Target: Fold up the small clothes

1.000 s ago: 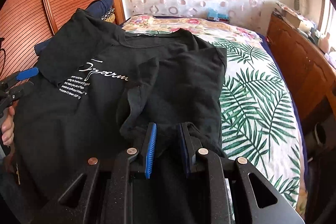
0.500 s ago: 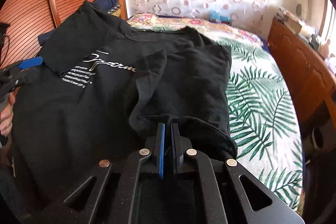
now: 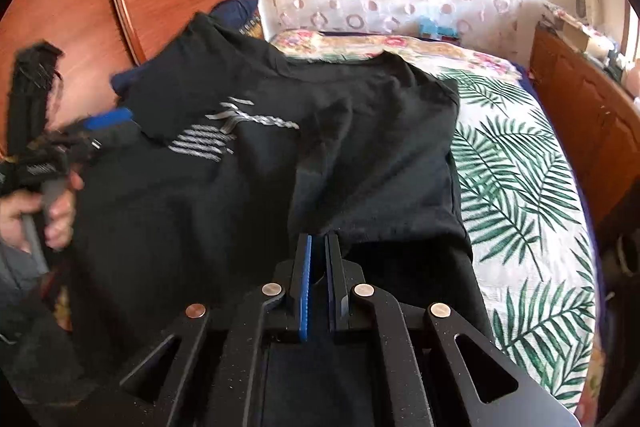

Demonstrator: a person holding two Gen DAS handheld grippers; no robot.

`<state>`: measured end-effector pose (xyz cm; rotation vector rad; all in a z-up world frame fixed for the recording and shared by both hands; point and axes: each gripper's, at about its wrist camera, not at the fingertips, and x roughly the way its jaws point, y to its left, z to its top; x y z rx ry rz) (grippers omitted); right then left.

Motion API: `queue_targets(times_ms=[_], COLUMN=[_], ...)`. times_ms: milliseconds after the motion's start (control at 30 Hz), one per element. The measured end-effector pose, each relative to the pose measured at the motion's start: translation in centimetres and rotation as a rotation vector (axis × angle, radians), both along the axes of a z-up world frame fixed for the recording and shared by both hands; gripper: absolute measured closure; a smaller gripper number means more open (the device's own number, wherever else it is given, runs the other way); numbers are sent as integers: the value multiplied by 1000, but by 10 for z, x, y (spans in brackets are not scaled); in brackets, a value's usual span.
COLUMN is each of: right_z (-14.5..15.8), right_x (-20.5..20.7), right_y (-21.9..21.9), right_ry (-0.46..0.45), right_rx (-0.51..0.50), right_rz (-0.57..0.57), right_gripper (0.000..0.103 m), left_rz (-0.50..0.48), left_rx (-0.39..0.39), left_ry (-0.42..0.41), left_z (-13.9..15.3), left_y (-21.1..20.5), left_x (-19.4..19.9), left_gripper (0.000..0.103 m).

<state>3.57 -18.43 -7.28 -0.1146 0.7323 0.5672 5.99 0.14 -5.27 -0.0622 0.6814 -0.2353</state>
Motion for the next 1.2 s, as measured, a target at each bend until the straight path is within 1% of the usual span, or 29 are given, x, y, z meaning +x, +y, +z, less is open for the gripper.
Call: queue_targets(times_ms=[67, 133, 200, 300, 367, 467, 667, 767, 900, 1033, 1133, 1200], right_z=[0, 5, 12, 22, 27, 26, 17, 8, 1, -2, -3, -3], right_x=[3, 4, 6, 20, 39, 68, 141, 168, 196, 223, 235, 236], right_y=[-3, -1, -2, -5, -8, -8, -5, 2, 6, 1, 1, 5], right_ry=[3, -14, -44, -85, -109, -130, -98, -69, -43, 6, 16, 28], right_rx=[6, 5, 7, -5, -4, -39, -60, -88, -115, -81, -78, -70], right_rz=[-4, -5, -3, -13, -7, -23, -39, -40, -57, -74, -65, -41], right_gripper=[83, 67, 60, 60, 60, 60, 60, 60, 60, 60, 60, 60], left_rz=[2, 6, 10, 16, 20, 34, 84, 106, 140, 170, 184, 193], left_rx=[4, 4, 8, 33, 48, 65, 113, 110, 113, 128, 140, 141], left_ry=[0, -3, -11, -33, -43, -52, -67, -62, -55, -33, -19, -12], left_z=[1, 2, 4, 11, 17, 26, 37, 39, 42, 40, 40, 40], left_y=[1, 2, 5, 9, 14, 25, 53, 66, 83, 97, 105, 111], left_x=[0, 1, 2, 8, 15, 26, 56, 67, 83, 101, 111, 117], left_gripper=[0, 0, 0, 0, 0, 0, 0, 0, 0, 0, 0, 0])
